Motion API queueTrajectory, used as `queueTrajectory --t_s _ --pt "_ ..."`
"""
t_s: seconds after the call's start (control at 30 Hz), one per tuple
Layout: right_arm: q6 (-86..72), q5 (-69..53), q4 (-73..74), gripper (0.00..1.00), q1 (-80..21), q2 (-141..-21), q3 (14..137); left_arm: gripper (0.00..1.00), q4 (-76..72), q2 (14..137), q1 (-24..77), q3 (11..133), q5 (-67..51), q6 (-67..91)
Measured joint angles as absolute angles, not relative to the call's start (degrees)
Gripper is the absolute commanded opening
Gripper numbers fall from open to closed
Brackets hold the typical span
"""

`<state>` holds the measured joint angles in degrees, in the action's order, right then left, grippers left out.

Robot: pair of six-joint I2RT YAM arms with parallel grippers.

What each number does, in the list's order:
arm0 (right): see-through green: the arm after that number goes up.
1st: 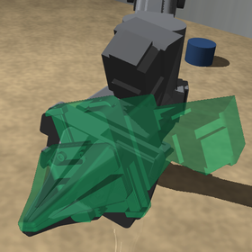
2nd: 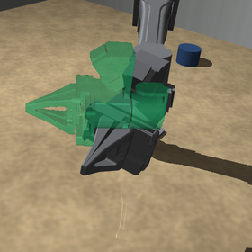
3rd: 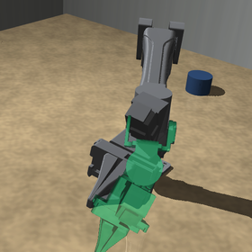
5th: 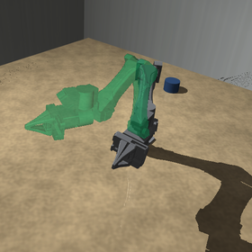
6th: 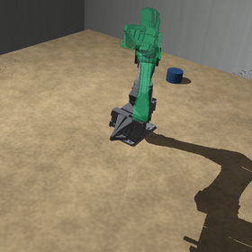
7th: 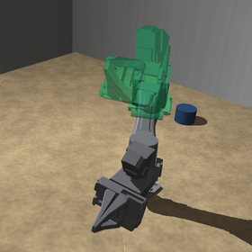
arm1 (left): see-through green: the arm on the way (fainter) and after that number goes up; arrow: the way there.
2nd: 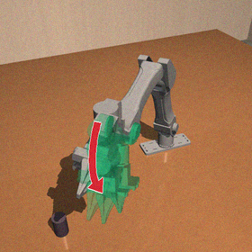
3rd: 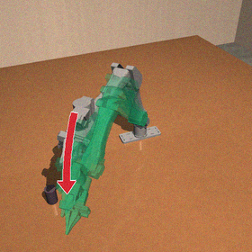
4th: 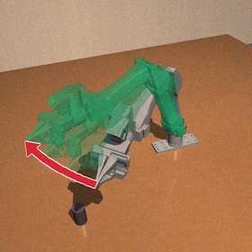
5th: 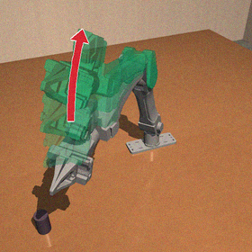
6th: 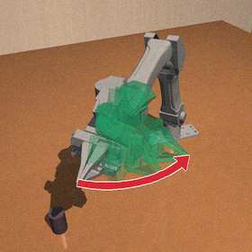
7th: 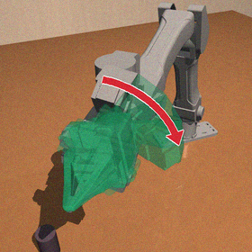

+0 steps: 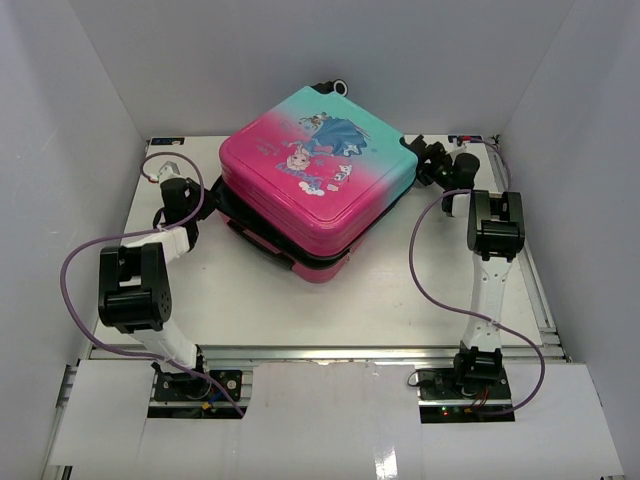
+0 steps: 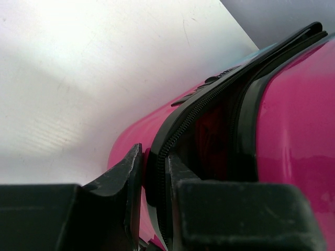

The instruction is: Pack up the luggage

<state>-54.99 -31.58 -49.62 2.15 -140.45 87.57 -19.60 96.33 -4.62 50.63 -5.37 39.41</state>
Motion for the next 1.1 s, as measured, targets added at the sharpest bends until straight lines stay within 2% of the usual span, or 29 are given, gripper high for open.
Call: queueTrajectory --t_s 0.13,0.27,0.37,0.4,0.43,0.47,0.53,0.6,0.63,0.73,0.83,0.9,1.0,1.1 --pt "-55.7 -29.4 -53.2 0.59 1.4 -139.9 83.1 0.0 -18.4 98.2 -4.9 53.4 -5.2 38.6" --pt "-57.1 -27.0 -58.5 0.36 1.9 -137.0 75.0 0.0 -18.8 99.1 -5.1 54.2 -5.6 37.8" --pt "-58.5 -24.3 -62.2 0.24 1.9 -133.3 67.6 0.0 -19.8 99.9 -5.6 54.8 -7.1 37.4" --pt "-58.2 -23.5 -63.2 0.2 1.8 -131.5 64.9 0.04 -20.3 100.5 -5.9 55.2 -7.9 37.3" --pt "-58.2 -22.6 -63.9 0.19 1.7 -129.3 61.5 0.12 -21.3 101.2 -6.2 55.5 -8.6 37.1" --pt "-58.1 -21.9 -64.6 0.17 1.6 -127.4 58.5 0.21 -22.3 101.7 -6.5 55.6 -9.2 37.1" --pt "-57.9 -20.5 -66.4 0.15 1.3 -123.9 52.7 0.31 -24.5 102.7 -7.0 55.7 -10.2 37.1" --pt "-57.8 -19.0 -68.7 0.12 1.0 -120.6 46.5 0.49 -26.5 103.5 -7.4 55.8 -11.5 37.1" --pt "-57.8 -18.5 -69.8 0.1 0.9 -119.0 43.5 0.53 -27.3 104.0 -7.6 55.9 -12.3 37.2" --pt "-57.8 -16.9 -75.0 0.08 0.6 -116.0 35.5 0.61 -31.6 105.8 -8.3 56.4 -17.8 39.5" --pt "-58.7 -15.2 -79.8 0.08 0.3 -113.2 27.9 0.66 -34.2 107.2 -8.8 57.4 -22.1 41.9" --pt "-60.0 -13.5 -82.8 0.1 -0.1 -111.2 21.9 0.72 -33.3 106.8 -8.8 57.4 -22.9 42.5" --pt "-61.9 -11.2 -87.0 0.17 -1.2 -108.6 14.2 0.88 -28.8 103.8 -8.5 56.9 -21.2 42.7" --pt "-62.8 -10.2 -89.1 0.25 -2.6 -105.8 8.3 0.89 -22.1 97.7 -7.9 56.1 -16.5 42.7"
